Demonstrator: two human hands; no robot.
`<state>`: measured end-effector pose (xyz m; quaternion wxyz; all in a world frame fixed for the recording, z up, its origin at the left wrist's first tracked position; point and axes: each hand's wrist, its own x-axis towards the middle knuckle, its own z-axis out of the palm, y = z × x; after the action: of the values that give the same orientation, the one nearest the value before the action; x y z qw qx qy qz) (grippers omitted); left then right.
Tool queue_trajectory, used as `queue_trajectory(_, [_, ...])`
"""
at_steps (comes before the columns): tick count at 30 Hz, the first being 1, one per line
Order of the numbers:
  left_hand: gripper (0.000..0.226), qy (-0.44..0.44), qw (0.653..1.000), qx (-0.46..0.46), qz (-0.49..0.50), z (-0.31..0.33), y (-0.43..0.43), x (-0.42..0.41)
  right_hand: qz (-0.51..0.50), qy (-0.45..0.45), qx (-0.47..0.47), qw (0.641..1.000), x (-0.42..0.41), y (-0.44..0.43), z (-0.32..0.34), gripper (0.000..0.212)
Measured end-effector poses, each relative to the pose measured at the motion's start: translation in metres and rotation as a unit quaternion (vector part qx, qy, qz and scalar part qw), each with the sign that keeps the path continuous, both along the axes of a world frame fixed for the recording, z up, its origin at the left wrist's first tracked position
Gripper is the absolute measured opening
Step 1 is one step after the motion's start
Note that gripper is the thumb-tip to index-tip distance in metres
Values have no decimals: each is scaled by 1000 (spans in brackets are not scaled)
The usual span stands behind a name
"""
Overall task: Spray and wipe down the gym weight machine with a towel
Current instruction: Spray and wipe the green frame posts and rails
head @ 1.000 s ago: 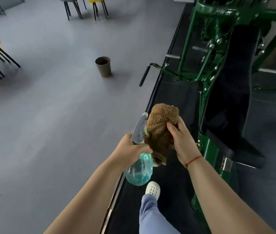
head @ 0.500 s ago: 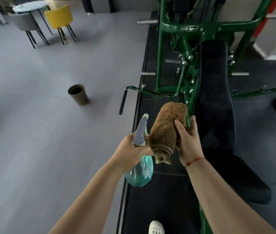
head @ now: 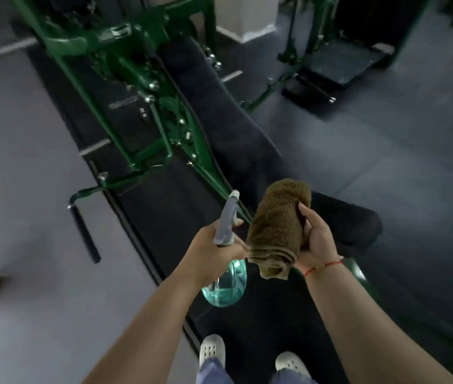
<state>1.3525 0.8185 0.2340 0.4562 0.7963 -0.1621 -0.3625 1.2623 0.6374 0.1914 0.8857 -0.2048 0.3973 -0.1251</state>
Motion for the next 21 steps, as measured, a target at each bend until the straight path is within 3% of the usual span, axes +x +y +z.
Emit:
queue_trajectory(2, [3, 5, 999, -8, -44, -18, -9, 19, -76, 8, 44, 996, -5, 4, -21, 40])
queue_trajectory(6, [31, 5, 993, 10, -114, -51, -22, 30, -187, -3, 99, 977, -39, 15, -57, 46])
queue_trajectory(9, [41, 11, 983, 21, -183, -74, -29, 23, -267, 25, 78, 960, -73, 20, -74, 82])
queue_trajectory(10, [44, 9, 977, 27, -210, -84, -34, 17, -293, 32, 75, 953, -89, 20, -80, 85])
queue_trajectory(16, [34, -6, 962, 55, -269, -132, -59, -30, -393, 98, 94, 909, -166, 17, -119, 44])
queue_trajectory(21, [25, -29, 954, 76, -288, -162, -82, -66, -420, 107, 103, 895, -205, 7, -150, 48])
